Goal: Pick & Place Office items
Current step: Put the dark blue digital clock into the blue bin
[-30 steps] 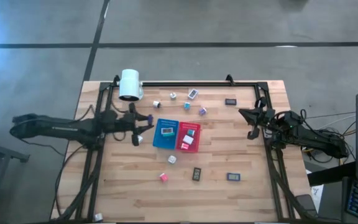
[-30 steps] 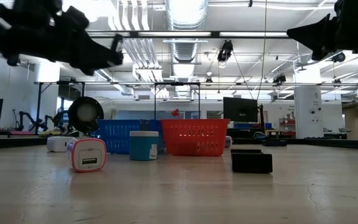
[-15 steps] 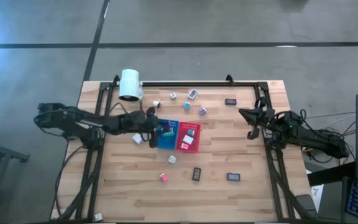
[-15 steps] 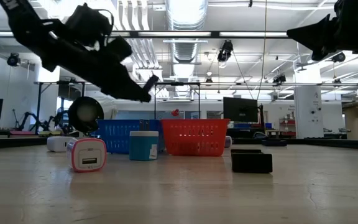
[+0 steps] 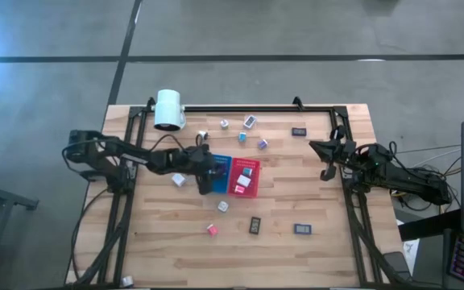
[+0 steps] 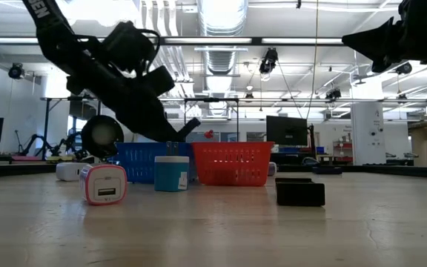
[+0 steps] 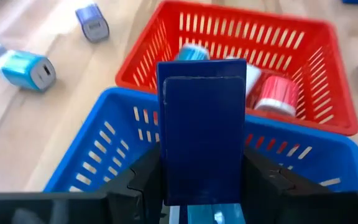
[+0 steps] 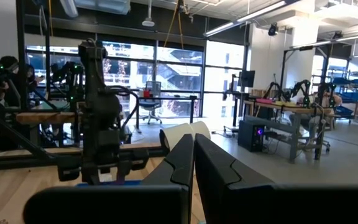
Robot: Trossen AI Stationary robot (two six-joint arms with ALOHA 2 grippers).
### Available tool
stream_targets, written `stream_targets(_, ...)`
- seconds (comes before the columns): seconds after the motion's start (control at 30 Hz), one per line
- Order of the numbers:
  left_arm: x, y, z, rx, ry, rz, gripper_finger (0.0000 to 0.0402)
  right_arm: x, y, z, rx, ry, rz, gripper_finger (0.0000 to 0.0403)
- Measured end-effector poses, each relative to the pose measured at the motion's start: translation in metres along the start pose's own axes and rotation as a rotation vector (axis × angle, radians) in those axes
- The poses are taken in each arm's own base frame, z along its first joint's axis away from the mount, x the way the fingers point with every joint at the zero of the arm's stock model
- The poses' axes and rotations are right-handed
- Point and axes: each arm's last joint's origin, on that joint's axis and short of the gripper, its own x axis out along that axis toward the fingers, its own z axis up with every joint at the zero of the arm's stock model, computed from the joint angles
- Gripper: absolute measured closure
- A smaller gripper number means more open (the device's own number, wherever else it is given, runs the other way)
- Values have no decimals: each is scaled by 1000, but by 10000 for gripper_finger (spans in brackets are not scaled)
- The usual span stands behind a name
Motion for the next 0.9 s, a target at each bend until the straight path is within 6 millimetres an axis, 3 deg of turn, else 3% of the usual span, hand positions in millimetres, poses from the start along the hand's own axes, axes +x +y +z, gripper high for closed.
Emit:
stream_targets(0.67,4,1,-3,-46,100,8,230,3,0,-1,1,13,0,394)
stream_targets(0.9,4,0,-3,-48,103,7,200,4,0,-2,9,20,1,394)
